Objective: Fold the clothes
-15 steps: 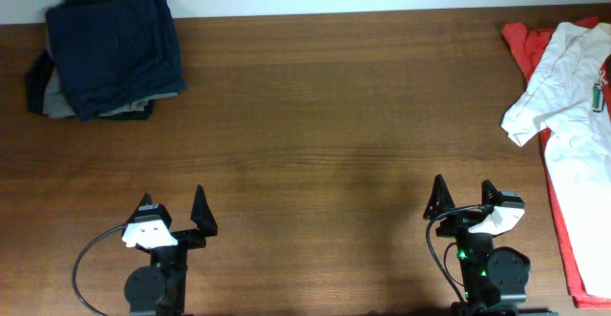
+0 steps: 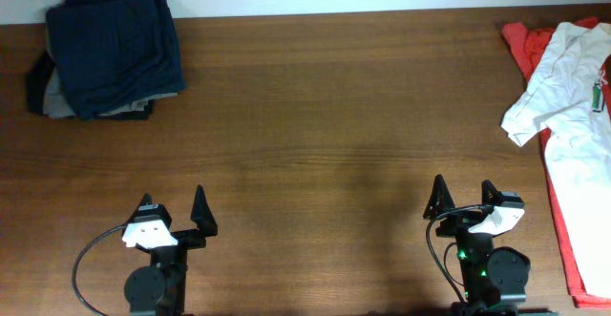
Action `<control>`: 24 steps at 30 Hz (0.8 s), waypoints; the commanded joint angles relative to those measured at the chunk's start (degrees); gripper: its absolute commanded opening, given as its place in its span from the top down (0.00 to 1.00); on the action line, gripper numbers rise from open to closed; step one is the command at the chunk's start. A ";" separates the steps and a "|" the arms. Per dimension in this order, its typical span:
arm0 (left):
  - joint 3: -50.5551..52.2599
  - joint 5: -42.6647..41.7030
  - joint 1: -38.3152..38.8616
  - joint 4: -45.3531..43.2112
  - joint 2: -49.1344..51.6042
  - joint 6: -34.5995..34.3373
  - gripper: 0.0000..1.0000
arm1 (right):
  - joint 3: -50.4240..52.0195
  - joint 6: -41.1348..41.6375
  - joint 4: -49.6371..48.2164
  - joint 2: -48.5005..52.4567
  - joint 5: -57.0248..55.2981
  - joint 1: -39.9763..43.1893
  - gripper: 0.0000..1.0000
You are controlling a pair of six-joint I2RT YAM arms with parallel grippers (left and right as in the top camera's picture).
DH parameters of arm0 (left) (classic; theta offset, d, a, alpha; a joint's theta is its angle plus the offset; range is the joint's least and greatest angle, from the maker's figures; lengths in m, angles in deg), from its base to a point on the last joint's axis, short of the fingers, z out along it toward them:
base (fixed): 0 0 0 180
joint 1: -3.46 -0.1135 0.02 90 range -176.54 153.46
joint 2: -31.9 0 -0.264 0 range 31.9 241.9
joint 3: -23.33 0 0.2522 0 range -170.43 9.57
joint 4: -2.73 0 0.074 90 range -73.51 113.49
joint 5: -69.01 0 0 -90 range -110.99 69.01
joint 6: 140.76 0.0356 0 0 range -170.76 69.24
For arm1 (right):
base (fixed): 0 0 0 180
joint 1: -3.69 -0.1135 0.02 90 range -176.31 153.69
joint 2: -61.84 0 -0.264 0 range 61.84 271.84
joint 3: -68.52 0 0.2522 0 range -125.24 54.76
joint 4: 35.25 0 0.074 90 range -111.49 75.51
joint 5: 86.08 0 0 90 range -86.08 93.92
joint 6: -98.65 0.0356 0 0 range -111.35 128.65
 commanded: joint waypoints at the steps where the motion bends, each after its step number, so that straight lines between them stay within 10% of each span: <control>1: 0.22 0.39 0.22 0.09 -0.28 -0.48 0.01 | 0.26 -0.55 0.35 -0.33 0.74 0.44 0.01; 20: 0.22 0.39 0.22 0.09 -0.28 -0.48 0.01 | 0.26 -0.52 -1.44 -0.33 -0.13 0.44 0.01; 24: 0.22 0.39 0.22 0.09 -0.28 -0.48 0.01 | 0.26 7.98 -6.60 -0.33 16.55 0.44 0.01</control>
